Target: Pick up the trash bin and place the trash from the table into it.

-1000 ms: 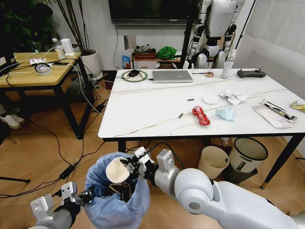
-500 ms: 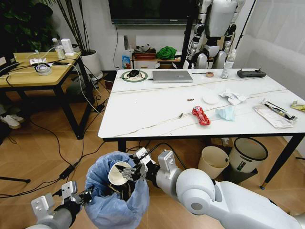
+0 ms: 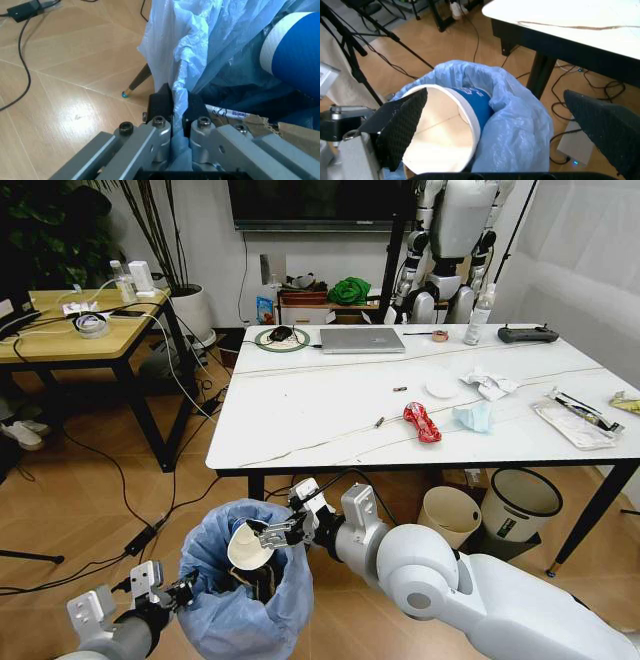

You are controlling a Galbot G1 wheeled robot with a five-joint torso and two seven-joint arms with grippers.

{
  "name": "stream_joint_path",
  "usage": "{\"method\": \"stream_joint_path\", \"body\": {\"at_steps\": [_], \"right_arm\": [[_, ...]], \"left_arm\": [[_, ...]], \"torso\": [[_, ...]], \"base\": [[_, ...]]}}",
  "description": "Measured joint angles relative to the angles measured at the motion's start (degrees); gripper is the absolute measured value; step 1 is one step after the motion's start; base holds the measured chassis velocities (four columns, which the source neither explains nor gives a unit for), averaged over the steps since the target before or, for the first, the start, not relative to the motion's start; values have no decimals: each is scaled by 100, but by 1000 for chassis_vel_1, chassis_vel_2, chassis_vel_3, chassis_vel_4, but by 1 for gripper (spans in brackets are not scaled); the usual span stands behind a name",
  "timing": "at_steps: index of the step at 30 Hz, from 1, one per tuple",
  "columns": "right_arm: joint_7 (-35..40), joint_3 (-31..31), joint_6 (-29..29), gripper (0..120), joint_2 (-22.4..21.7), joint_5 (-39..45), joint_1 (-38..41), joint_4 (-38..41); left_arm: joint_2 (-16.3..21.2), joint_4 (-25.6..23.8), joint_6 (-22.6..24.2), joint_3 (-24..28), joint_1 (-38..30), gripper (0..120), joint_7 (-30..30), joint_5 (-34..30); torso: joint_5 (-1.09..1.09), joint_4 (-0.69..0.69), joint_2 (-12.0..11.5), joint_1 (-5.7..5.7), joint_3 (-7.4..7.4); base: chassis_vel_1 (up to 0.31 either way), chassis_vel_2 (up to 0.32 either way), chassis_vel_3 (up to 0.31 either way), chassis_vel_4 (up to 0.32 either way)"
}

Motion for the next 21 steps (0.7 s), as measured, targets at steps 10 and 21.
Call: {"method": "stream_joint_path", "body": {"at_steps": [10,21], "right_arm": [[-58,158,139,100,-18,-433,-174,-214],[-53,242,187,100,-55,-504,-344,-307]], "left_arm": [[24,-62,4,-56,96,0,27,28],[59,-37,4,-57,37,0,51,57]], "torso": [[0,0,0,0,0],[0,0,0,0,0]], "base": [[0,0,0,0],[0,0,0,0]]}}
